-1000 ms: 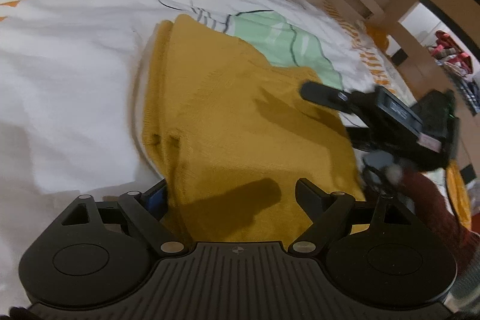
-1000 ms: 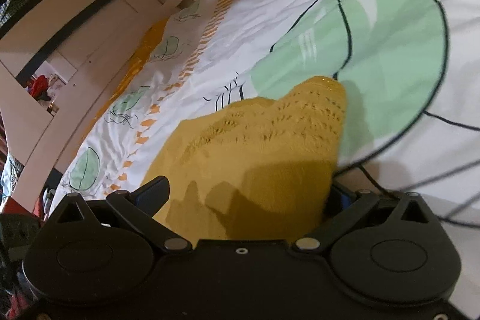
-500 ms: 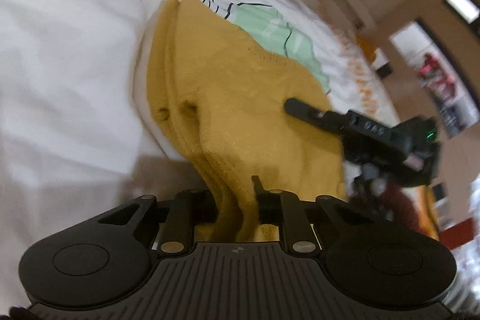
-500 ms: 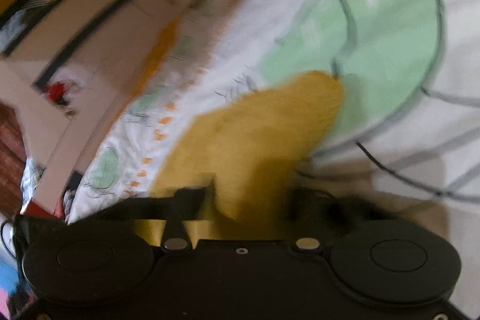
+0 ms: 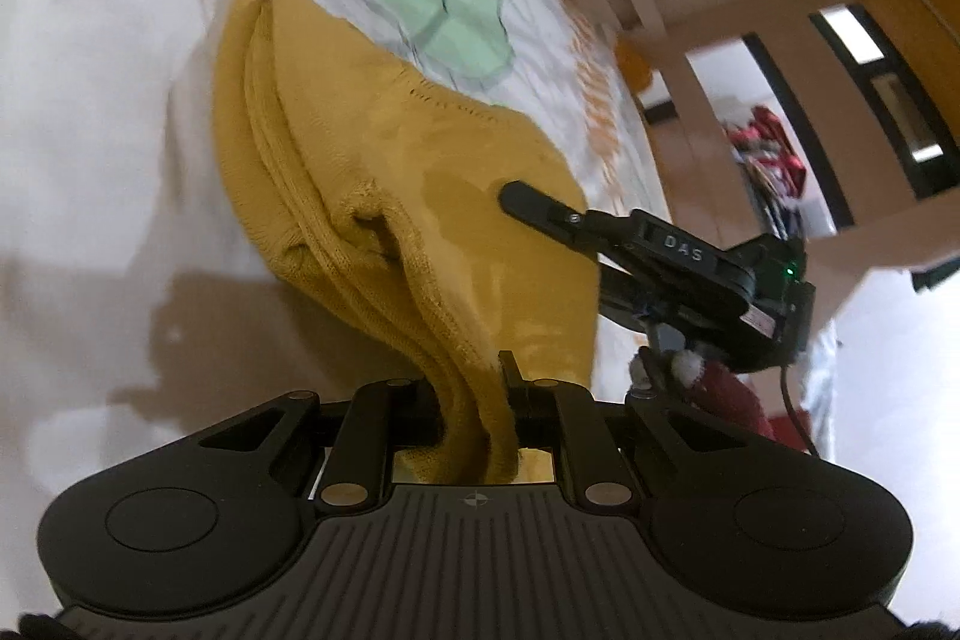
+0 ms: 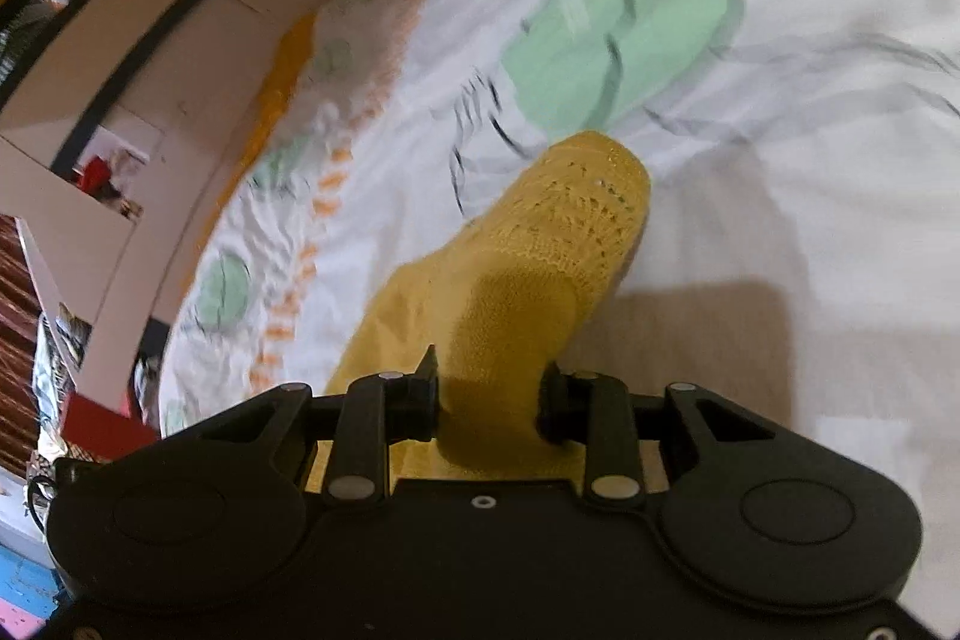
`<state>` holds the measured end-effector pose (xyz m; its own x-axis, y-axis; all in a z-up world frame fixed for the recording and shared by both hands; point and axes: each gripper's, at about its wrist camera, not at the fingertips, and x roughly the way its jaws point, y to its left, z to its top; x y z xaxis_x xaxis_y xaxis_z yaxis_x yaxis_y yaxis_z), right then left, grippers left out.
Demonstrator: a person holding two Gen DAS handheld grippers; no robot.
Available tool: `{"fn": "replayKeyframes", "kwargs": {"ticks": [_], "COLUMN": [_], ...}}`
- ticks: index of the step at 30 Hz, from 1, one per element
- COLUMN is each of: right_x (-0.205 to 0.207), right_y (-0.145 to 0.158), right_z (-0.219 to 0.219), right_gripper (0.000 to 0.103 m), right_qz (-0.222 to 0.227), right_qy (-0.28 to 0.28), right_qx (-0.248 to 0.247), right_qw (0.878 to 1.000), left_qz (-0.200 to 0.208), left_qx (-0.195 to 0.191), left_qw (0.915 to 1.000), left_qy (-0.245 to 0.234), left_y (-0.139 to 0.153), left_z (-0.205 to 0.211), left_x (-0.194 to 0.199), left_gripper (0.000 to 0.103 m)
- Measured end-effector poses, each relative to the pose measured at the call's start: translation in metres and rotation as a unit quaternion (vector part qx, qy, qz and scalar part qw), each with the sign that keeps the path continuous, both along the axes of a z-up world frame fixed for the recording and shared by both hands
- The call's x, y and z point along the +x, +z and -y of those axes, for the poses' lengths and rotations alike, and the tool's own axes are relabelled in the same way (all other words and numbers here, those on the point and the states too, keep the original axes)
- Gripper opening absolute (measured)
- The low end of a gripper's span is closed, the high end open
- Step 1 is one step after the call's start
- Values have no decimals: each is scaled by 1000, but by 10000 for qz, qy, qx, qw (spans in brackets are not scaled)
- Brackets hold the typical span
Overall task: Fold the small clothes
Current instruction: 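Open the left gripper to release the folded side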
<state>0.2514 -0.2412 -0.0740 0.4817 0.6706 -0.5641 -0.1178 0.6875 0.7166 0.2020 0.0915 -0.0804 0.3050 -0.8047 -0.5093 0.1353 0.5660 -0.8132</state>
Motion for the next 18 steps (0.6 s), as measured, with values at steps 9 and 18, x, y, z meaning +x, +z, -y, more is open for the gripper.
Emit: {"fn": "replayKeyframes", "kwargs": {"ticks": [9,18], "right_x": [-69,-108], "right_y": [-10,5], "right_z": [22,30], "right_gripper": [57,73], "right_qz": [-113,757], "right_qy": [-402,-724], "right_qx": [-353,-1027], "right_qw": [9985,9892], "left_qz": [-260,689], "left_qx": [941,2643], "left_qw": [9952,9606], "left_qy": [19,504], "left_y": [-12,28], "left_z": [7,11], "left_x": [-70,-94], "left_gripper": [17,23]}}
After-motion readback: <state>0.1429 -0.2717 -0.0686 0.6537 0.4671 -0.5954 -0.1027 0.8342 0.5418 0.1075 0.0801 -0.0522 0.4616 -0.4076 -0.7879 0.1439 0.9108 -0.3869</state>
